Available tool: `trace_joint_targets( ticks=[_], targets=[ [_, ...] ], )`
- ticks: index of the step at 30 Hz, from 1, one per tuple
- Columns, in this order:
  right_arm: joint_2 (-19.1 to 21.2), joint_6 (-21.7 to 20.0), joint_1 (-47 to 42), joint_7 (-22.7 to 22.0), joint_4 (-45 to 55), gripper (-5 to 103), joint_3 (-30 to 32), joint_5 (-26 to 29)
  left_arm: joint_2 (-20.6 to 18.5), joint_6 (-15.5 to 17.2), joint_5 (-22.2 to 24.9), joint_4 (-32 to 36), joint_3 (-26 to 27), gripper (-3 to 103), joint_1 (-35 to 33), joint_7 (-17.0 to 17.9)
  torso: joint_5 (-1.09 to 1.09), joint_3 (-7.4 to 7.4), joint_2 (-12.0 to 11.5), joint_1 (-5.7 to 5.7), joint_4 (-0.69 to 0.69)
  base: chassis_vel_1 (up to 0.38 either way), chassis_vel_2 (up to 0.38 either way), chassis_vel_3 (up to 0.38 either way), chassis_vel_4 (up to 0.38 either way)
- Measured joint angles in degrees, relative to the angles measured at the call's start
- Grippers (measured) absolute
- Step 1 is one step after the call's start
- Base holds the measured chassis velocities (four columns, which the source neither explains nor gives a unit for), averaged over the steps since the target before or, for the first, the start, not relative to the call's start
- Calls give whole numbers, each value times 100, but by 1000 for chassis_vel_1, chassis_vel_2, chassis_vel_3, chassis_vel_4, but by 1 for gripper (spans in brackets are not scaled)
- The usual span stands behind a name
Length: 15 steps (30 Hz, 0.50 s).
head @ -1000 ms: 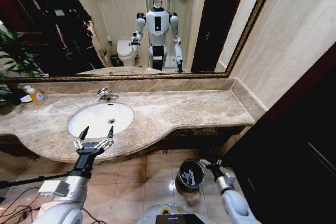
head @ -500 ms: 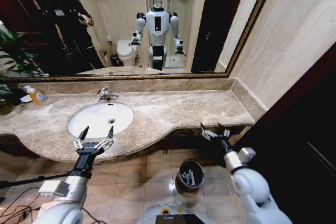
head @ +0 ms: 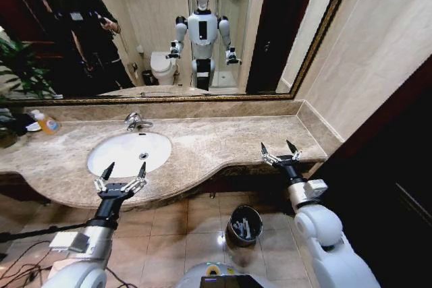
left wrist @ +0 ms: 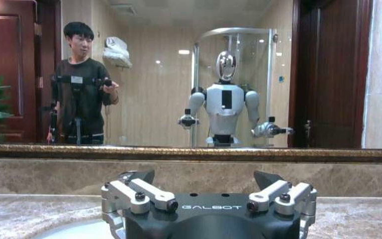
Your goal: Pick up the trash from the sink and place it in the trash bin.
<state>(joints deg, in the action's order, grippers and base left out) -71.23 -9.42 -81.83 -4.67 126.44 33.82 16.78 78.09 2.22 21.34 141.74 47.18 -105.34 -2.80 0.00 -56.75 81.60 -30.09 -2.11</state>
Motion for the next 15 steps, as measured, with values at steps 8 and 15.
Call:
trace_joint_targets(
  ticks=[8, 15],
  targets=[
    [7, -96, 33, 102, -72, 100, 6, 193, 0, 0, 0, 0, 0, 100, 0, 0, 0, 0, 0, 0, 0, 0, 0, 0, 0],
    [4, -99, 33, 114, -77, 100, 8, 200, 0, 0, 0, 0, 0, 100, 0, 0, 0, 0, 0, 0, 0, 0, 0, 0, 0]
  ],
)
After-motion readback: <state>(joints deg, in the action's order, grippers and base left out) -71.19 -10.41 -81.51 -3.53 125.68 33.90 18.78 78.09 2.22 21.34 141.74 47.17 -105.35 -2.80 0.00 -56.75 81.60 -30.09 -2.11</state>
